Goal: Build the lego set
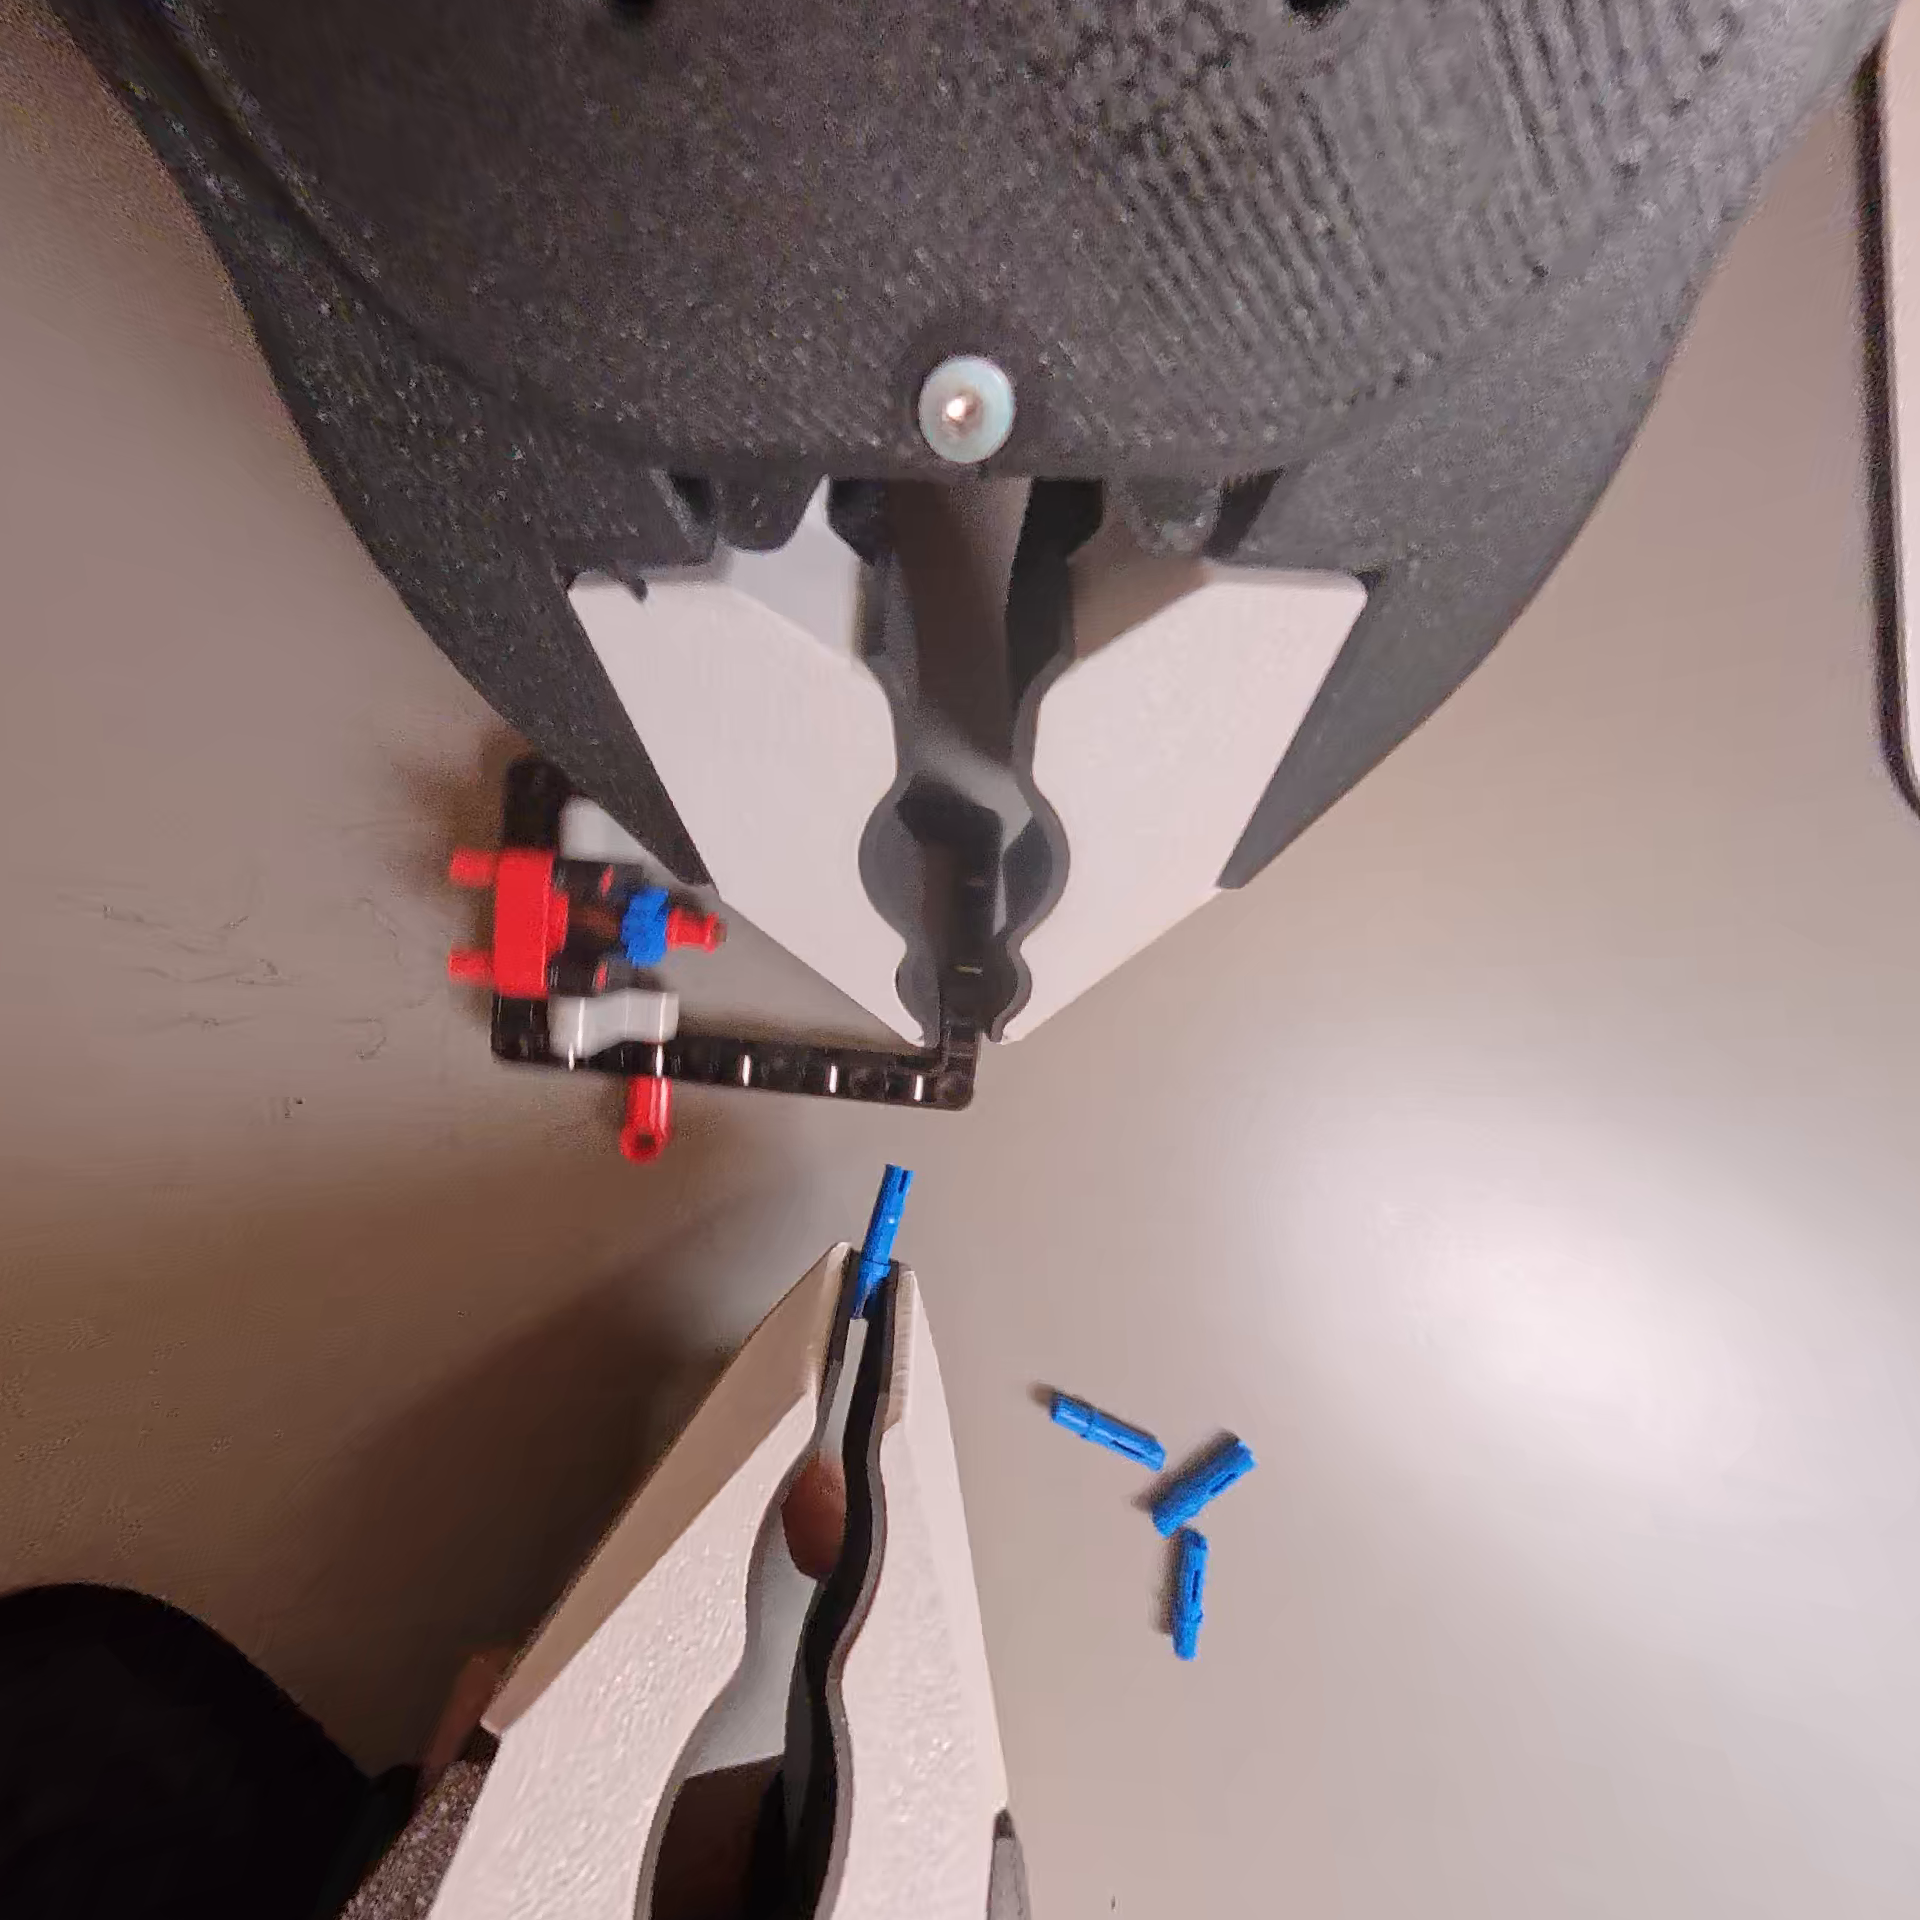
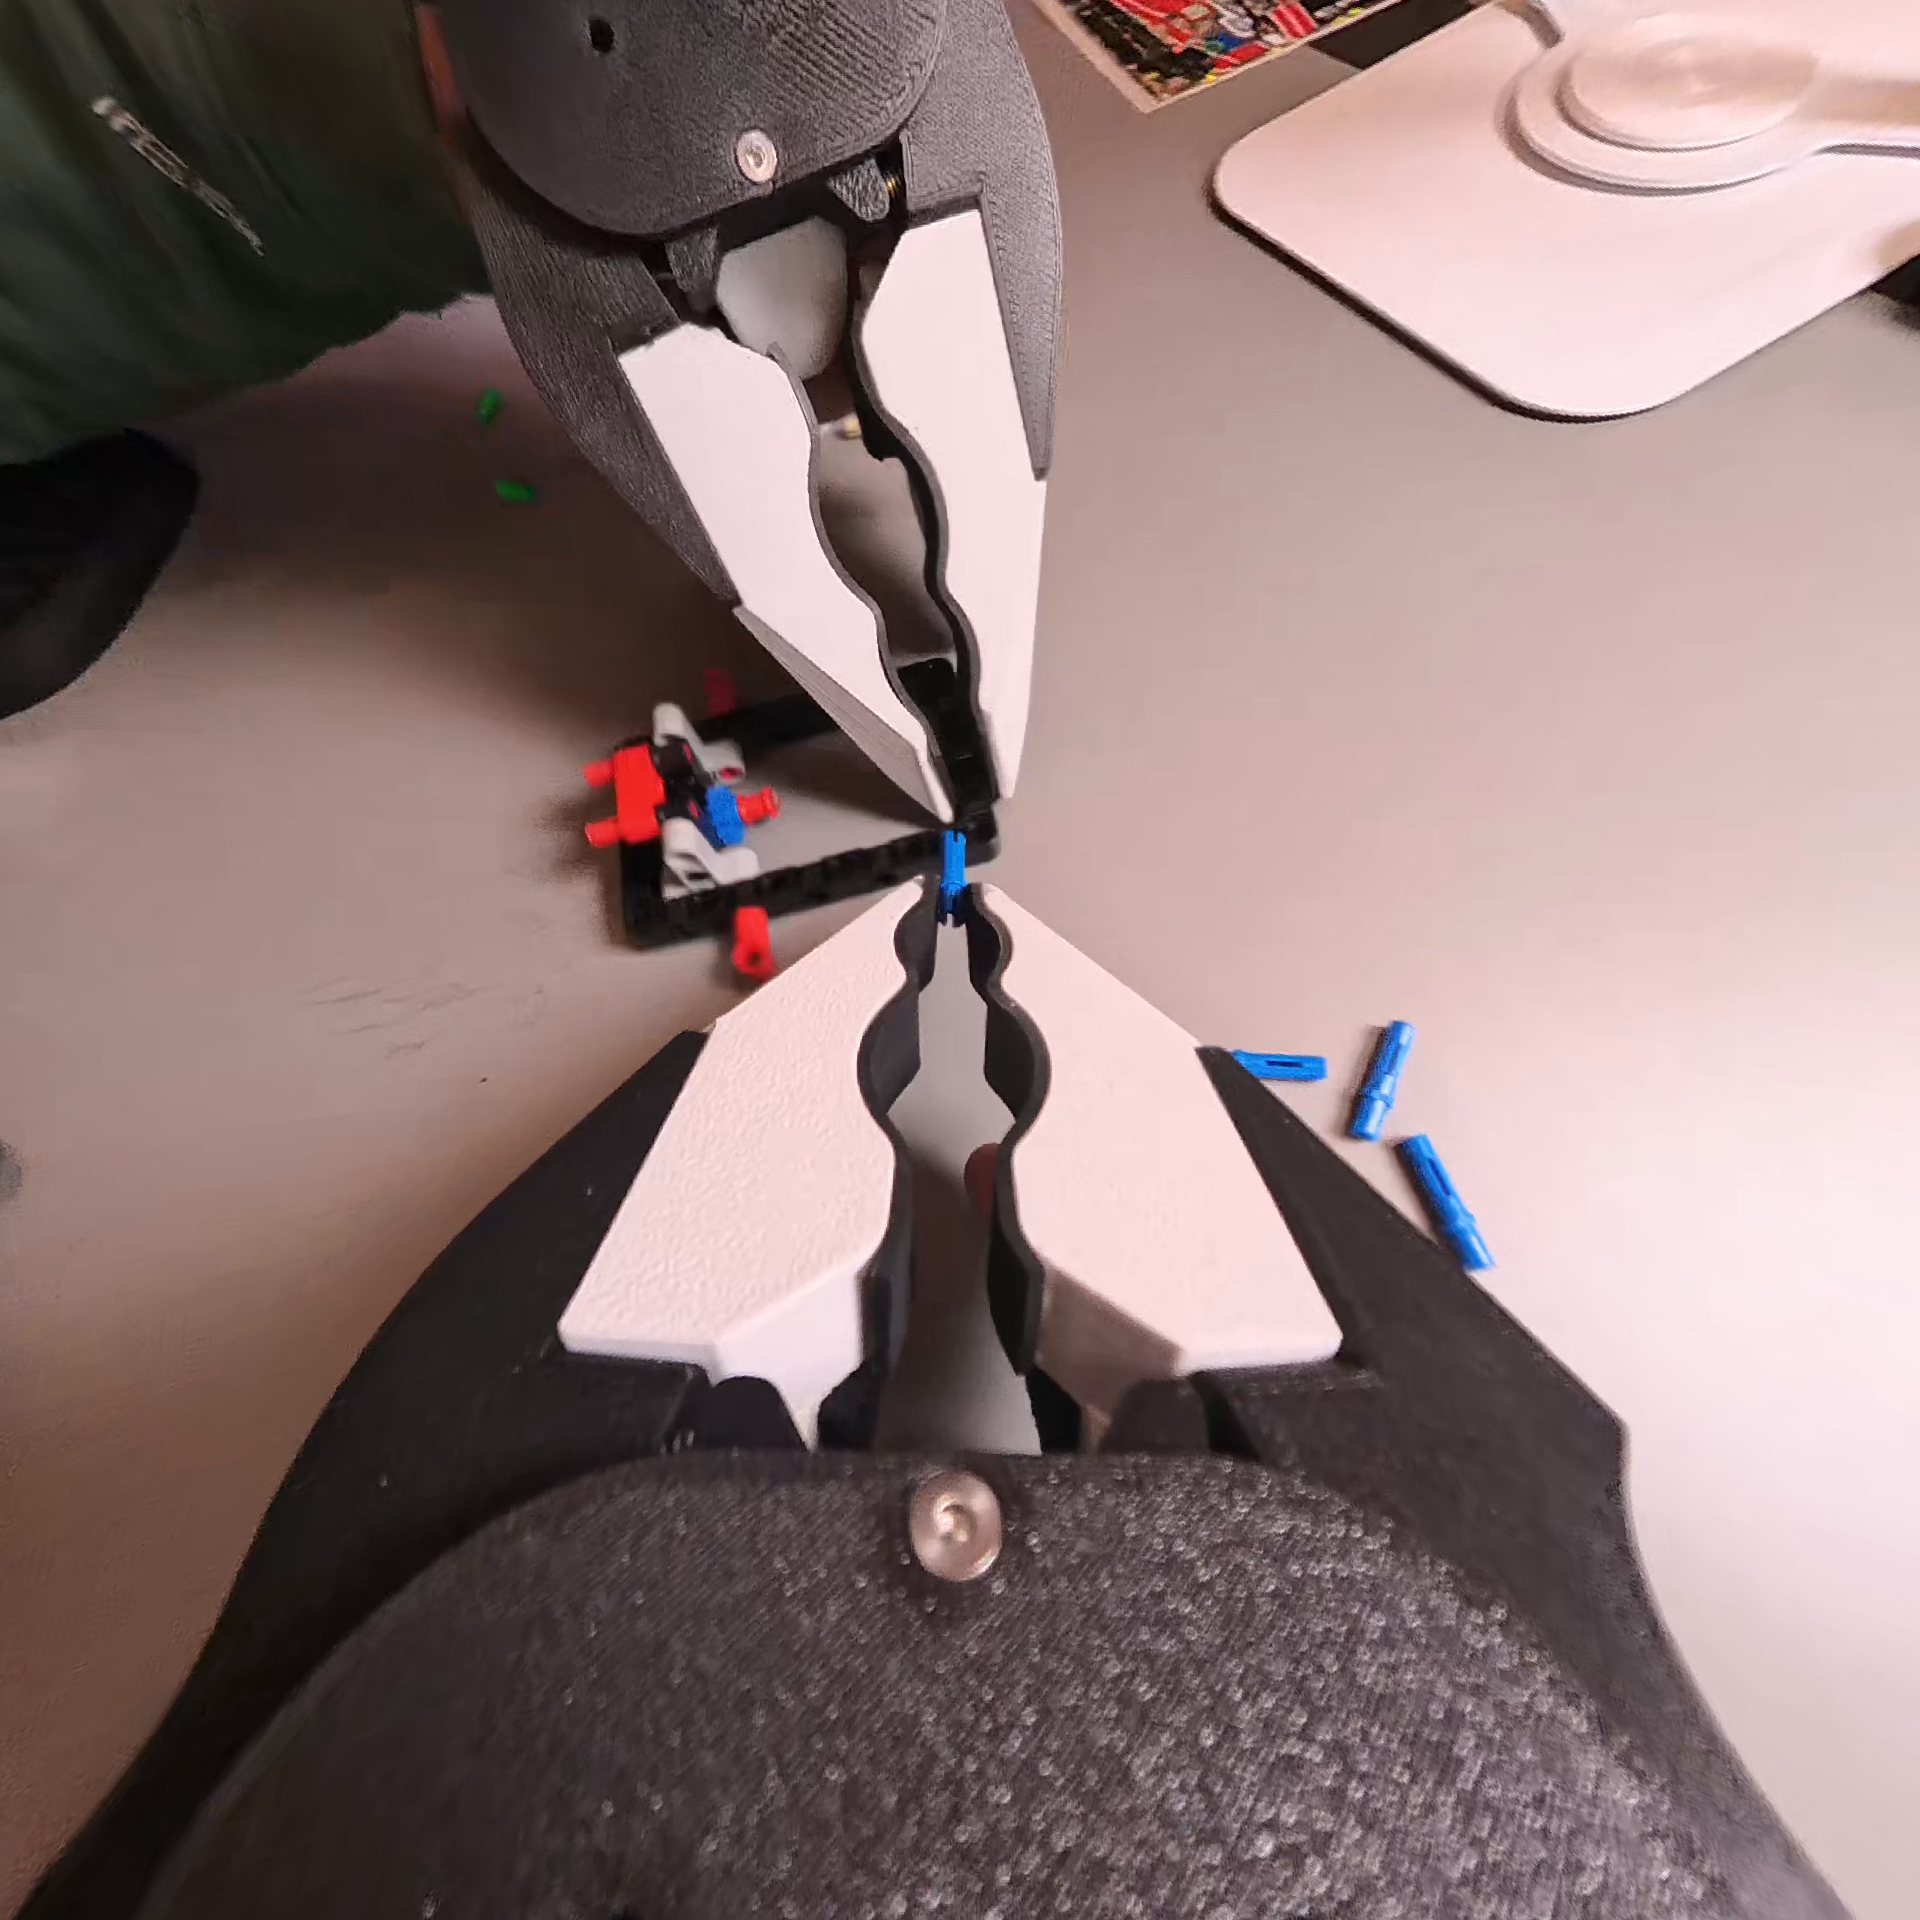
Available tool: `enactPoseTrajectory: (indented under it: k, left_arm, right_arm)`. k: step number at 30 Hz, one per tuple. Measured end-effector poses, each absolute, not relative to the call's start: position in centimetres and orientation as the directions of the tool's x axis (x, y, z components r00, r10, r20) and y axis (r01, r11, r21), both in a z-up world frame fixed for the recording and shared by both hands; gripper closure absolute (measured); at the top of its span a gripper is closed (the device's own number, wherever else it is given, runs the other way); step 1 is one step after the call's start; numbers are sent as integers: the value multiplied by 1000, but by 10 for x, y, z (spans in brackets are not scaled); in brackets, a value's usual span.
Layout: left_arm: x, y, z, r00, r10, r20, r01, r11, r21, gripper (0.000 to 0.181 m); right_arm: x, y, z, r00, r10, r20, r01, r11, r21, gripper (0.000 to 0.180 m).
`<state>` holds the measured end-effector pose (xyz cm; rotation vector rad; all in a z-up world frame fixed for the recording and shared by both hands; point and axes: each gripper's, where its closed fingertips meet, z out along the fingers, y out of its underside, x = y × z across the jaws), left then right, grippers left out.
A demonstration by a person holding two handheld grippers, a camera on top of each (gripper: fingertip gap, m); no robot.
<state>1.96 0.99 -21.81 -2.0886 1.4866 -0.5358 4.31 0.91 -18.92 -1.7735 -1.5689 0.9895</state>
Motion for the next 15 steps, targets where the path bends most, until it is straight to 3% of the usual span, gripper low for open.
enactPoseTrajectory:
  k: [10, 15]
  left_arm:
    - [23, -30, -191, 416, -898, -140, -586, -148, -797, 174]
    - [21, -36, -181, 452, -871, -194, -554, -104, -826, 175]
  right_arm:
    - [41, -25, -175, -140, 969, -205, 532, -101, -841, 177]
    - [39, -37, -173, -183, 953, -240, 527, -111, -843, 177]
